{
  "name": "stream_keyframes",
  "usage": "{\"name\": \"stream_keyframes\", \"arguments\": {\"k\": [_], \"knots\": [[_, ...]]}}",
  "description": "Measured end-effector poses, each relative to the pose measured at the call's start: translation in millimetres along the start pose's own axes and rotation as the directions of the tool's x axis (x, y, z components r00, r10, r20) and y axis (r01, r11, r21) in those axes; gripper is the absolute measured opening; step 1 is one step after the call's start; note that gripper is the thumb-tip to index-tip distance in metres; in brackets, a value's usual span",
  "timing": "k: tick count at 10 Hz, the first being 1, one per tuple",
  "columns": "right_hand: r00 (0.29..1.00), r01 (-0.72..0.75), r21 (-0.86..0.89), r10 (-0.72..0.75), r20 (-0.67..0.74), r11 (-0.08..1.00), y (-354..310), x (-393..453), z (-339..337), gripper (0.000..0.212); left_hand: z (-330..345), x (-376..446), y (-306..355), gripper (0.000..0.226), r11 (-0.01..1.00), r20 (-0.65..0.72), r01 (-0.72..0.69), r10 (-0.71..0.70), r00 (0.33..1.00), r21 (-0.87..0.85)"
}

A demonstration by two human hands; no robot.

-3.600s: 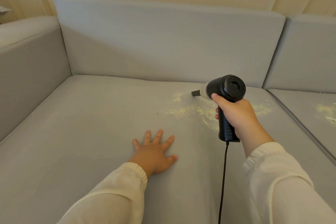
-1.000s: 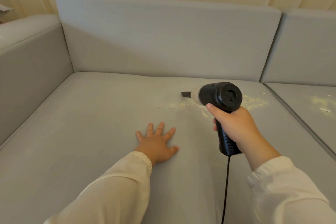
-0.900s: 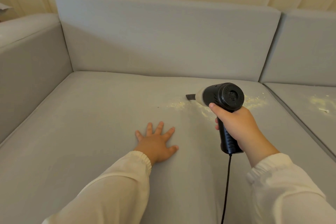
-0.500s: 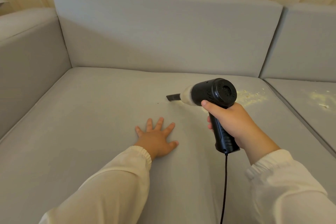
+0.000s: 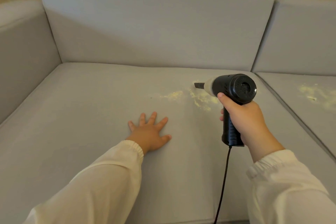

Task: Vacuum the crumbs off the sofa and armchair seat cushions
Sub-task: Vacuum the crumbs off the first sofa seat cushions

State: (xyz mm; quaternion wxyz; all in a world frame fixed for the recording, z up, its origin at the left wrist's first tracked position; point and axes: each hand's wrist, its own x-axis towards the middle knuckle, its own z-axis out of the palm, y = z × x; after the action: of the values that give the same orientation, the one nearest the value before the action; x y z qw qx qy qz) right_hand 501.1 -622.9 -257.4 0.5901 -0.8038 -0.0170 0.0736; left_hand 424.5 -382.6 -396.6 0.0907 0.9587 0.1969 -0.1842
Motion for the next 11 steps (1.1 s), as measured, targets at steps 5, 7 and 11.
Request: {"name": "stream_keyframes", "arguments": {"k": [5,7,11], "knots": [[0.988,-0.012,-0.007,0.013,0.153,1.0,-5.8,-4.3,8.7,0.024,-1.7,-0.7,2.2,0.077,1.0,0.016,0.004,-0.004,1.0,0.014],[0.981,0.002,-0.02,0.002,0.192,1.0,-6.7,-6.0,9.1,0.025,-1.4,-0.7,1.3,0.077,1.0,0.012,0.001,-0.001,1.0,0.012],[0.952,0.027,-0.071,-0.004,0.306,0.997,-7.6,-11.2,13.2,0.03,-2.6,-1.0,2.0,0.077,1.0,0.013,0.003,-0.003,1.0,0.007]]}}
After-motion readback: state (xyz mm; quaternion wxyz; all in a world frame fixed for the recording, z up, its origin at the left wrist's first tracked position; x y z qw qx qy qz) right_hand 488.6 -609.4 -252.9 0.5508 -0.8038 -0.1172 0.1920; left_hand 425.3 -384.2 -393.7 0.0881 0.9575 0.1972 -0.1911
